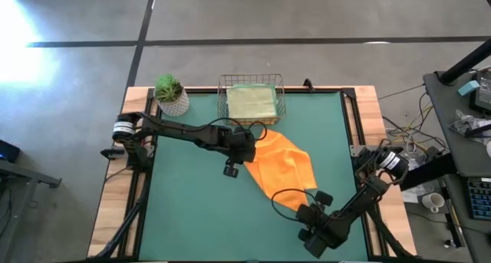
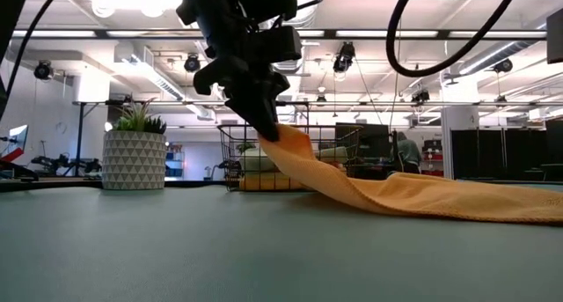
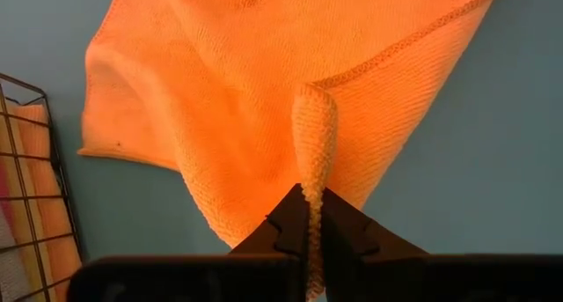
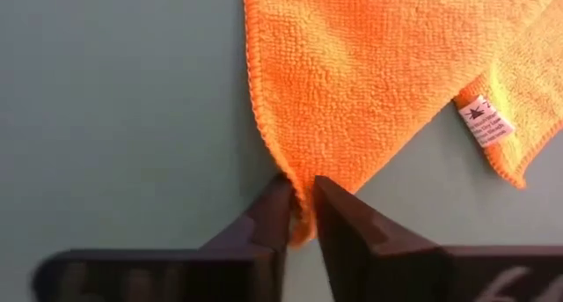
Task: Fold microfiber towels
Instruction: Fold the orange microfiber cloth
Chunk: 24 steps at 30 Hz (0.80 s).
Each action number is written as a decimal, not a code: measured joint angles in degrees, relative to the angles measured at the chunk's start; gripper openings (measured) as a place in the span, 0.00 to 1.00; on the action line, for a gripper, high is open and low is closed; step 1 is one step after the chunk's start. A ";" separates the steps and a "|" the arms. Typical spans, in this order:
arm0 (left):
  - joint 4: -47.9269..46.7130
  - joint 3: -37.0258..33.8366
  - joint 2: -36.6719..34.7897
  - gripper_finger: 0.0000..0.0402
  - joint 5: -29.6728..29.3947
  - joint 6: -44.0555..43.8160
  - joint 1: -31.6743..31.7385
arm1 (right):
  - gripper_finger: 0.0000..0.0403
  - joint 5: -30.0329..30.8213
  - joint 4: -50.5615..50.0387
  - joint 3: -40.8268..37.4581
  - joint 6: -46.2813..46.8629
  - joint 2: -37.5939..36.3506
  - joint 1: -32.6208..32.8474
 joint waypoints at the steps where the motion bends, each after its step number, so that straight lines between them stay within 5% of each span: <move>1: -0.24 0.00 -0.12 0.00 0.00 -0.02 0.00 | 0.07 -0.10 0.00 -0.02 0.41 0.00 -0.09; 10: -4.36 0.07 -3.20 0.00 -0.07 -0.12 0.00 | 0.02 -1.52 0.01 1.26 2.14 -0.09 -0.55; 18: -9.86 0.07 -8.87 0.00 -0.04 -0.20 0.00 | 0.02 -0.99 -0.04 9.94 2.44 -2.33 -2.03; 24: -15.17 0.07 -15.81 0.00 -0.04 -0.07 0.00 | 0.02 6.29 -7.53 20.27 2.95 -2.54 -4.31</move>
